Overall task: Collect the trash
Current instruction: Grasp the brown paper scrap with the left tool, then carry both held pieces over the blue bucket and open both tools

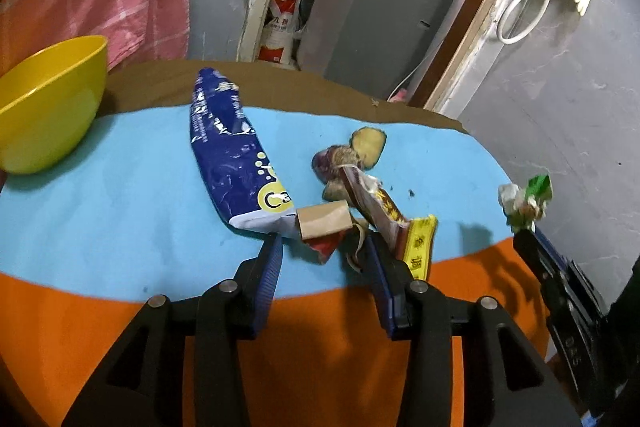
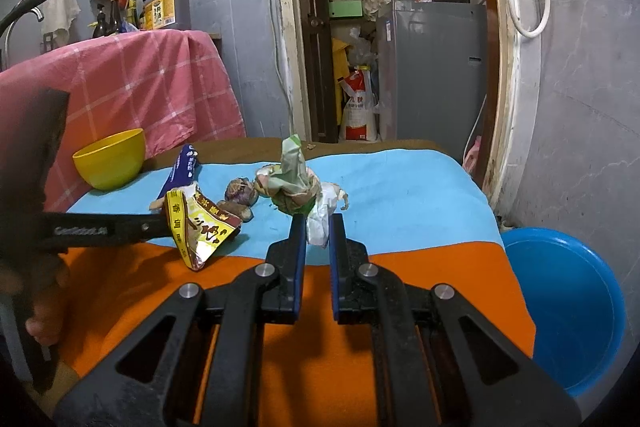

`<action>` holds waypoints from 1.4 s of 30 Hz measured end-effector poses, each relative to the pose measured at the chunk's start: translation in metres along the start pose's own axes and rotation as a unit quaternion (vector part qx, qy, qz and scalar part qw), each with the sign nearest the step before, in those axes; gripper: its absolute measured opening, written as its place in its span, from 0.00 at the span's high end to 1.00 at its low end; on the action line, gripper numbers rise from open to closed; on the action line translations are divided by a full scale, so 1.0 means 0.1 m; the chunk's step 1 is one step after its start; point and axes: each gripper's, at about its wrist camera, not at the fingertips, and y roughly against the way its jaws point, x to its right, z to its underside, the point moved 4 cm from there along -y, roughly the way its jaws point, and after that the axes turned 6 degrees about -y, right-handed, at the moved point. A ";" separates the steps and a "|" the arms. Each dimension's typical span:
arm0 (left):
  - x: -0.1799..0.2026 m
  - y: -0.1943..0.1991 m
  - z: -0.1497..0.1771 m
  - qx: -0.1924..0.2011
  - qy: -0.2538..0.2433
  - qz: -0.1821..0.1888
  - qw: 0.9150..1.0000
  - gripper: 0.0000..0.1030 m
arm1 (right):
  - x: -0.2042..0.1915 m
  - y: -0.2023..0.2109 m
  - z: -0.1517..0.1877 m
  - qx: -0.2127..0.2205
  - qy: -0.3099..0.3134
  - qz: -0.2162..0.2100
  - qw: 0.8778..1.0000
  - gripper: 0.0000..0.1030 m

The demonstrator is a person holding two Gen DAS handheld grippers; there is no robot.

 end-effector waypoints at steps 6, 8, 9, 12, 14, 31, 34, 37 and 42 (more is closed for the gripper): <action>-0.03 -0.08 -0.06 -0.001 0.004 0.000 1.000 0.73 | 0.01 0.00 0.00 -0.001 -0.002 0.000 1.000 0.68; -0.03 -0.09 -0.07 -0.003 0.006 0.001 1.000 0.77 | 0.01 -0.01 0.00 -0.001 -0.003 0.001 1.000 0.68; -0.03 -0.09 -0.06 -0.001 0.006 0.001 1.000 0.79 | 0.01 -0.01 0.01 -0.002 -0.004 0.002 1.000 0.68; -0.02 -0.08 -0.04 -0.002 0.003 -0.003 1.000 0.90 | 0.01 -0.01 0.01 -0.002 -0.006 0.002 1.000 0.68; 0.00 -0.08 -0.03 -0.002 0.003 -0.003 1.000 0.93 | 0.01 -0.01 0.01 -0.002 -0.005 0.002 1.000 0.68; 0.07 0.25 0.10 0.053 -0.019 -0.017 0.998 0.98 | 0.00 0.06 -0.02 0.018 -0.004 -0.003 1.000 0.68; 0.12 0.37 0.10 0.083 -0.026 -0.024 0.996 0.98 | -0.02 0.14 -0.06 0.038 -0.003 -0.006 0.999 0.68; 0.19 0.47 0.07 0.108 -0.034 -0.023 0.993 0.98 | -0.03 0.22 -0.09 0.055 -0.005 -0.010 0.998 0.68; 0.36 0.64 -0.03 0.155 -0.049 -0.010 0.987 0.98 | -0.02 0.39 -0.19 0.098 -0.007 -0.006 0.995 0.68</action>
